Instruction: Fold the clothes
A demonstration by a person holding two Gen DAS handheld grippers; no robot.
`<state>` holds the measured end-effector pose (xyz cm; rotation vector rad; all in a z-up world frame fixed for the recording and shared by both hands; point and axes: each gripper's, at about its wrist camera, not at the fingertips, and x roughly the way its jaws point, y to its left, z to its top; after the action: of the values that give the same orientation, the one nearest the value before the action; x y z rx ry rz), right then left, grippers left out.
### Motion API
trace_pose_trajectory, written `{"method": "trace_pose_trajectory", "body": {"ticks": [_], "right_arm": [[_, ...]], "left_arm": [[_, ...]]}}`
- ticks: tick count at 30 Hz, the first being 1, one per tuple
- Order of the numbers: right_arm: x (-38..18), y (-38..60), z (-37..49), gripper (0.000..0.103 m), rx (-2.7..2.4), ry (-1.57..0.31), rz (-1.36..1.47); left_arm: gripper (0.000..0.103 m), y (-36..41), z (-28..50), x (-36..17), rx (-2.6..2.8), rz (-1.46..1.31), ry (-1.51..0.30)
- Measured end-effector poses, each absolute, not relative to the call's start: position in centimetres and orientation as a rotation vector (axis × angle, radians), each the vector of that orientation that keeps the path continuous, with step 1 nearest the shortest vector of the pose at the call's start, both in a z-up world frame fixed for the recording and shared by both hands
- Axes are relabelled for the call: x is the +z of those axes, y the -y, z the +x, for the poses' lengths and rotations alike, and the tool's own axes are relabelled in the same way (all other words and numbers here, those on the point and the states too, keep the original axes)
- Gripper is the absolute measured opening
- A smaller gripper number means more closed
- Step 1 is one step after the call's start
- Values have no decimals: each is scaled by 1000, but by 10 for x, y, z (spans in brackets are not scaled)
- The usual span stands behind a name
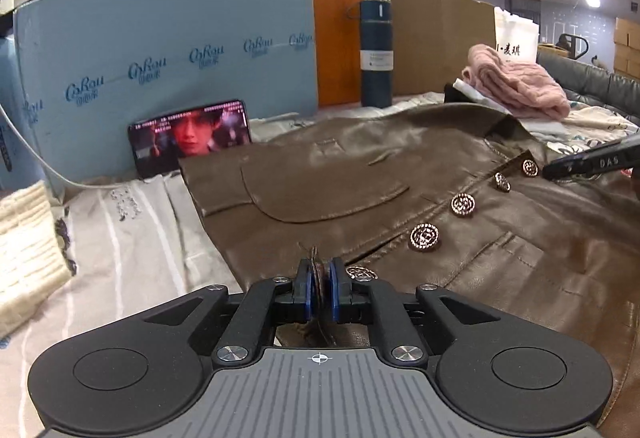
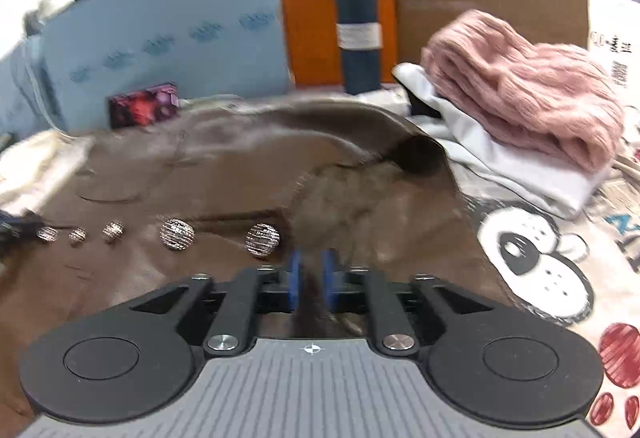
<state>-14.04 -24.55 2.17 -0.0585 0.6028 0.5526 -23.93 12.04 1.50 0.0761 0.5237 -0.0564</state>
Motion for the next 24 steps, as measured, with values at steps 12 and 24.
{"method": "trace_pose_trajectory", "body": {"ticks": [12,24], "right_arm": [[36,285,-190,103,486,-338,-3],[22,314,-253,103,511,-204,-148]], "left_arm": [[98,-125,-310,38,2,12,-250],[103,-75,-368,27,-45,278,-150]]}}
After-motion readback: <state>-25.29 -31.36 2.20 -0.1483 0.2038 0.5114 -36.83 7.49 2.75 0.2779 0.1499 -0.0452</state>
